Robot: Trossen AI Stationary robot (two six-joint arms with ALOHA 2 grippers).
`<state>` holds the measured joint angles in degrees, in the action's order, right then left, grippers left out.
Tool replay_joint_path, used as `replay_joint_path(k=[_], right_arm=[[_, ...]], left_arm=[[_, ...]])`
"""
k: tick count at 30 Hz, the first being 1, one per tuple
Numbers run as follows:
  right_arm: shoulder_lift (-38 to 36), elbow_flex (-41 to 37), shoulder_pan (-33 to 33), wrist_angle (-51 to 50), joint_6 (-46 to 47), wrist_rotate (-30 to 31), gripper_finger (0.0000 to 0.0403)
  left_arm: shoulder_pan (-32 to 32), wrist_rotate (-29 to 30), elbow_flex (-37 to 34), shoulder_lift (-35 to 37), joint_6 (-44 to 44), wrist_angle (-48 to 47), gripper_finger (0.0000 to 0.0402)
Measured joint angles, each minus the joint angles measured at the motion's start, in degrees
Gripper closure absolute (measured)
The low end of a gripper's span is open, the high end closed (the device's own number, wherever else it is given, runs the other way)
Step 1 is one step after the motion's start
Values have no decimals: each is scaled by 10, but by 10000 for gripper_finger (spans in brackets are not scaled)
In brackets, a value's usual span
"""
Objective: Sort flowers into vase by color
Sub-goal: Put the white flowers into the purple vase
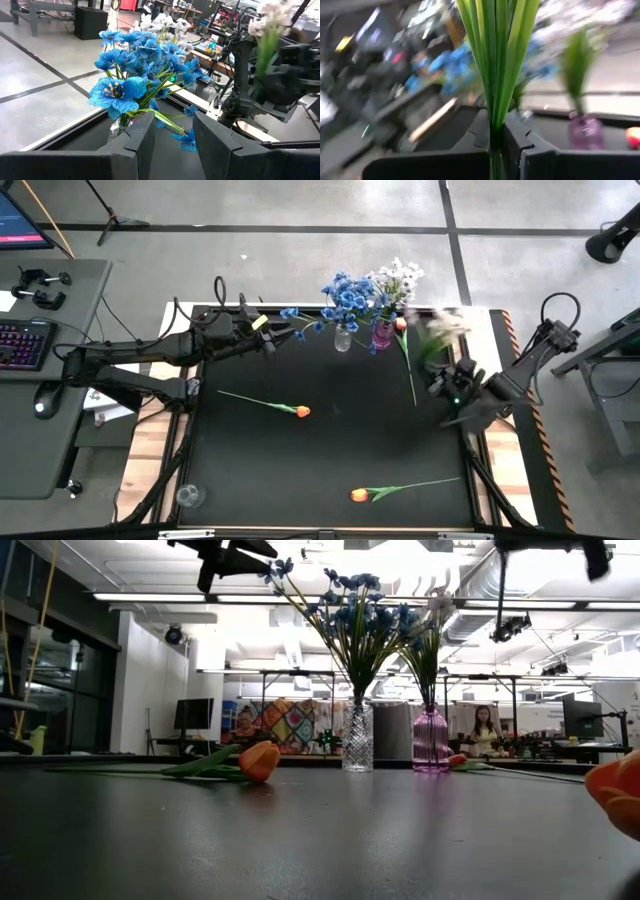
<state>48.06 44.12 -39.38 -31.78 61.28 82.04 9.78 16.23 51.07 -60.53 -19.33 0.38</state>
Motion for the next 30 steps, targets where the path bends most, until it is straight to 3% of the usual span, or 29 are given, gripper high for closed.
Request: replay_joint_path(k=[5,7,9,11,16,24,27,30], right_arm=[[0,1,88,317,-403,-261,403],[-1,2,137,385,-497,-322,403],[-6,2,189,390,-552,-363,403],[-8,2,247,361,-566,-414,403],[-9,1,390,287,-587,-614,403],[-37,0,572,208,-663,-812,403],[-60,-37,626,226,-664,-896,403],[-83,-123,668,334,-627,-952,403]], left_arm=[[0,1,0,0,0,0,282],[0,1,0,0,0,0,282],[0,1,0,0,0,0,282],[0,1,0,0,0,-1,282],[0,1,0,0,7,-1,282],[0,10,0,0,19,-1,282],[0,10,0,0,19,-1,282],[0,10,0,0,19,-1,282]])
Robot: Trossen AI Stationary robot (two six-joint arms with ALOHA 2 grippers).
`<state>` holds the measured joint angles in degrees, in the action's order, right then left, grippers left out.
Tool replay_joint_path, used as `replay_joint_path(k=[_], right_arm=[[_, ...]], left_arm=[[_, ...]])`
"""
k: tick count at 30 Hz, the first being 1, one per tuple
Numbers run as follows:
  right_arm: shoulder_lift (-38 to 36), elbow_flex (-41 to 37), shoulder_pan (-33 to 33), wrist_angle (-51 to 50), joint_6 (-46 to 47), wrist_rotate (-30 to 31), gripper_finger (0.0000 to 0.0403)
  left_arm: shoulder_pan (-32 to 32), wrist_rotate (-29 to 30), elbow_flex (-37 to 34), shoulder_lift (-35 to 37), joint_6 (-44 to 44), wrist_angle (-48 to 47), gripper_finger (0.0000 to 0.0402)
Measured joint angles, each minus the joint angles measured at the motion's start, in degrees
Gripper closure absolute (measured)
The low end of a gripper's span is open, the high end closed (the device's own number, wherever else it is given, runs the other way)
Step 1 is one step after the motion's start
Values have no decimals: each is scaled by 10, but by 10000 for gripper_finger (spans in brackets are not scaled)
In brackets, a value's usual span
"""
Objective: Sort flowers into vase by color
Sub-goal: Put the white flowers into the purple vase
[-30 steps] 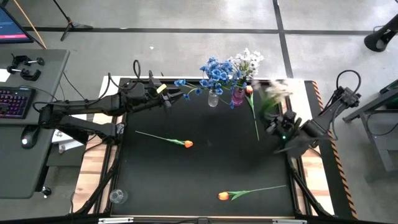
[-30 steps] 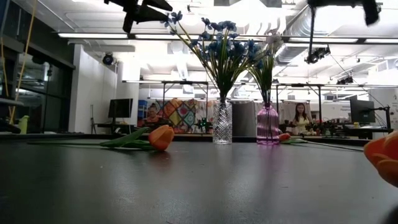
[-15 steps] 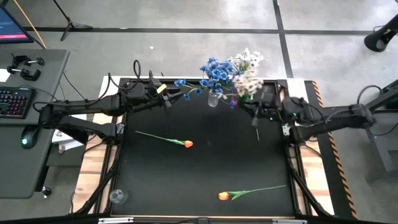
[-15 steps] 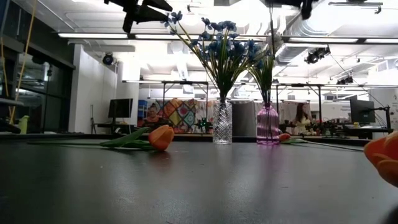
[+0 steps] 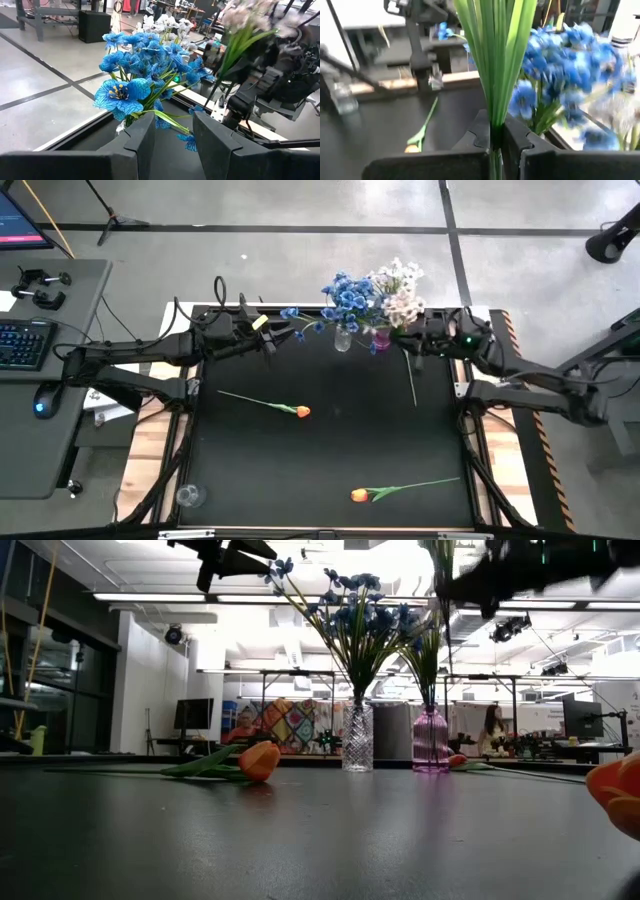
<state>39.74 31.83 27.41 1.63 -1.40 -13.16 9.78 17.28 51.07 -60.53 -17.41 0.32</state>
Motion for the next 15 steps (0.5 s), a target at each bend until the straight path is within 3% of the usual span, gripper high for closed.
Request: replay_joint_path(k=[3,6,15], right_arm=[[-4,-95,24,170,26,-11,403],[6,-143,47,280,-17,-11,403],[37,-107,113,242,-107,-11,403]], left_arm=[[0,0,0,0,0,0,282],[0,0,0,0,0,0,282],[0,0,0,0,46,0,282]])
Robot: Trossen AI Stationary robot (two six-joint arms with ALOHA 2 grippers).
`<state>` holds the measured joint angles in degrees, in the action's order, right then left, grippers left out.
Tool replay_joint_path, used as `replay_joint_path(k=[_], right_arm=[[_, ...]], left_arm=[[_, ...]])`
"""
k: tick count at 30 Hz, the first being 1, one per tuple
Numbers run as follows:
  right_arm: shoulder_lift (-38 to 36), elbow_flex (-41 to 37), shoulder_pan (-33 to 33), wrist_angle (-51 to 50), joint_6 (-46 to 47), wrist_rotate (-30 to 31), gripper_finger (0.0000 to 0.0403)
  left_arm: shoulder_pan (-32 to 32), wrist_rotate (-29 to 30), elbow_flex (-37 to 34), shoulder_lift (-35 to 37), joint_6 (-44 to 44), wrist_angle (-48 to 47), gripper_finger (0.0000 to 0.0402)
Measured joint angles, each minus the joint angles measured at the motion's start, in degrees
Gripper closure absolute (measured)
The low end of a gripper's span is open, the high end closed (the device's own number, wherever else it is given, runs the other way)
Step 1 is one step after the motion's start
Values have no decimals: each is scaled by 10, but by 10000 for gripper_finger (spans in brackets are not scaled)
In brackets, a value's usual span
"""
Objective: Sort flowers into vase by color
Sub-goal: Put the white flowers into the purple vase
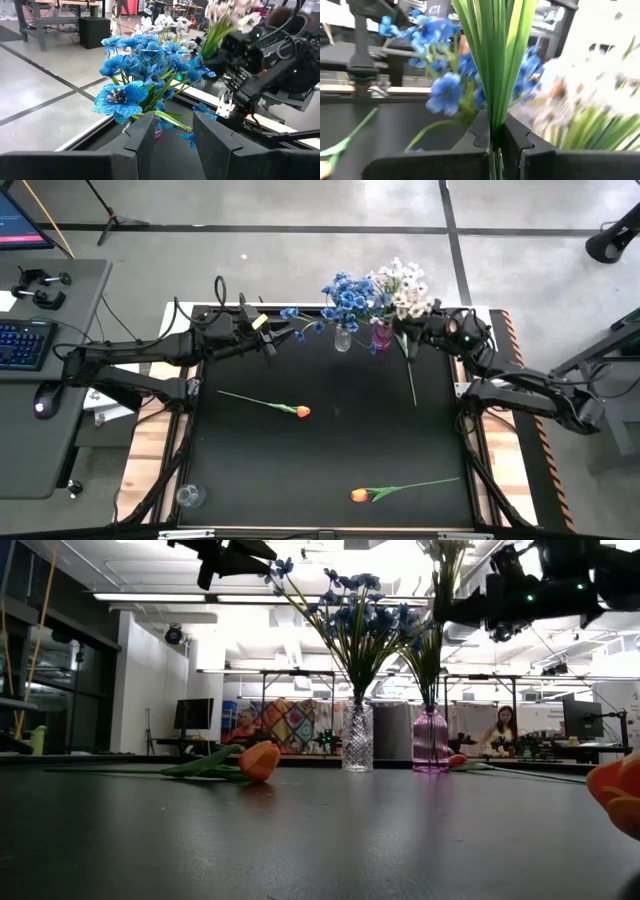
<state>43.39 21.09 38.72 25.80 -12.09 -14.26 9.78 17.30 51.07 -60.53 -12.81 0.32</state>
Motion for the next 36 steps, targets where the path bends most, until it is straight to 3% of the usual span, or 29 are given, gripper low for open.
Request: replay_joint_path(k=[12,36], right_arm=[[97,54,18,24,-45,-2,403],[103,64,18,-47,-56,28,403]], left_arm=[[0,1,0,0,20,0,282],[0,0,0,0,20,0,282]])
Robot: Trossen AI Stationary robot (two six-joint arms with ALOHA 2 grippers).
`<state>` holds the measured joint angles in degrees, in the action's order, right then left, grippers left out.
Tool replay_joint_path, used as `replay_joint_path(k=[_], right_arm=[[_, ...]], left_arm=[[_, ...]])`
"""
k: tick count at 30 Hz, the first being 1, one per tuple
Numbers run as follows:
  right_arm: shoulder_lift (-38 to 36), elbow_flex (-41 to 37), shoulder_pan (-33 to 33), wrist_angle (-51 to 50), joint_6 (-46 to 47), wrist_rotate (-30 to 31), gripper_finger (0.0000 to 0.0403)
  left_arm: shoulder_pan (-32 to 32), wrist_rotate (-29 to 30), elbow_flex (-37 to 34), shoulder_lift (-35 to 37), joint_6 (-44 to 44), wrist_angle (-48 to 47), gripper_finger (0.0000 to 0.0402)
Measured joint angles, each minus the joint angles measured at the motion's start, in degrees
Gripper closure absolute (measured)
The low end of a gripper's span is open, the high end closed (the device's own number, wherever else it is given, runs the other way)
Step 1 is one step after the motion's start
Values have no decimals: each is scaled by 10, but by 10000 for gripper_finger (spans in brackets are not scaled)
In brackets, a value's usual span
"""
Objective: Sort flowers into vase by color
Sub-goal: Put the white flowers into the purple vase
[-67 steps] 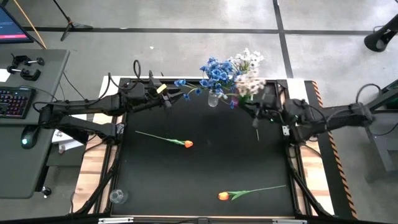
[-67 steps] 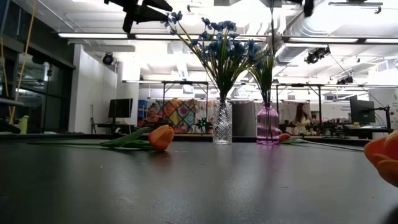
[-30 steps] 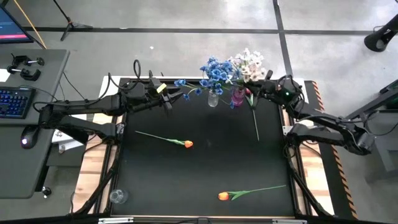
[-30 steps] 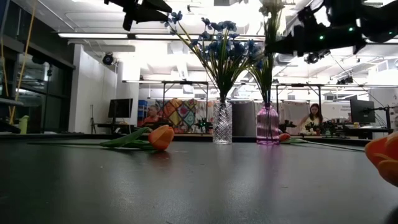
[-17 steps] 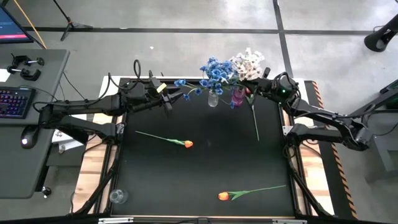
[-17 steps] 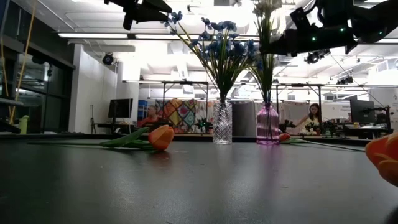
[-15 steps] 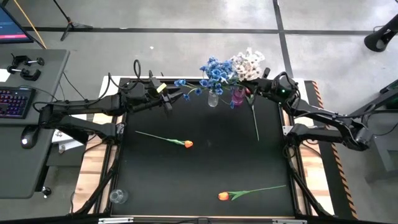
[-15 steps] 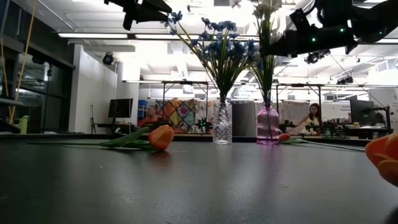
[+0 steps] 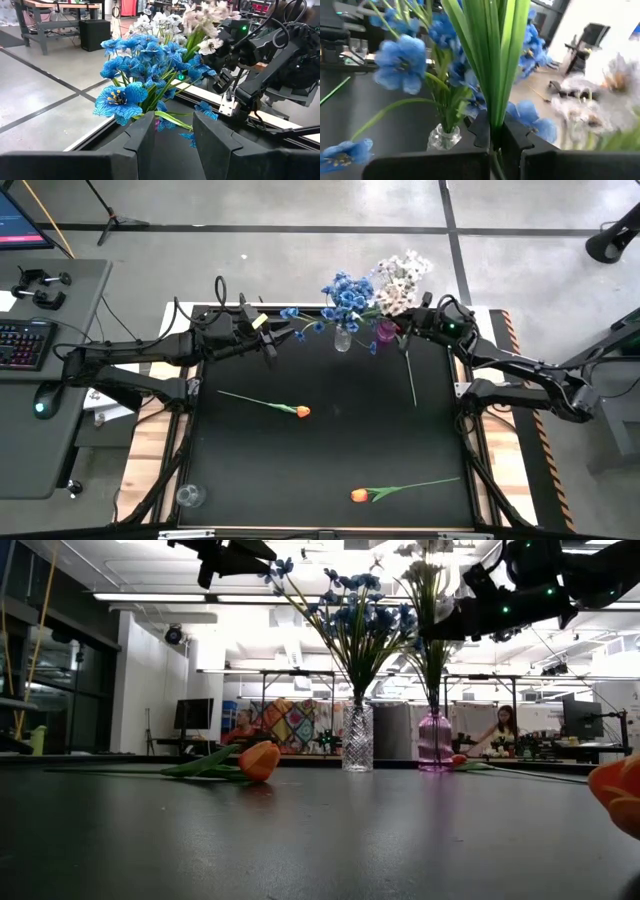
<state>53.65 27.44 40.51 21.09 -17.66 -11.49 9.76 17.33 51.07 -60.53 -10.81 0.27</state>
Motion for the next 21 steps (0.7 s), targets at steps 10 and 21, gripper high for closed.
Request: replay_joint_path(k=[10,21], right_arm=[[0,-1,-4,24,23,17,403],[0,-1,-4,22,151,57,403]], left_arm=[[0,0,0,0,0,0,282],[0,0,0,0,0,0,282]])
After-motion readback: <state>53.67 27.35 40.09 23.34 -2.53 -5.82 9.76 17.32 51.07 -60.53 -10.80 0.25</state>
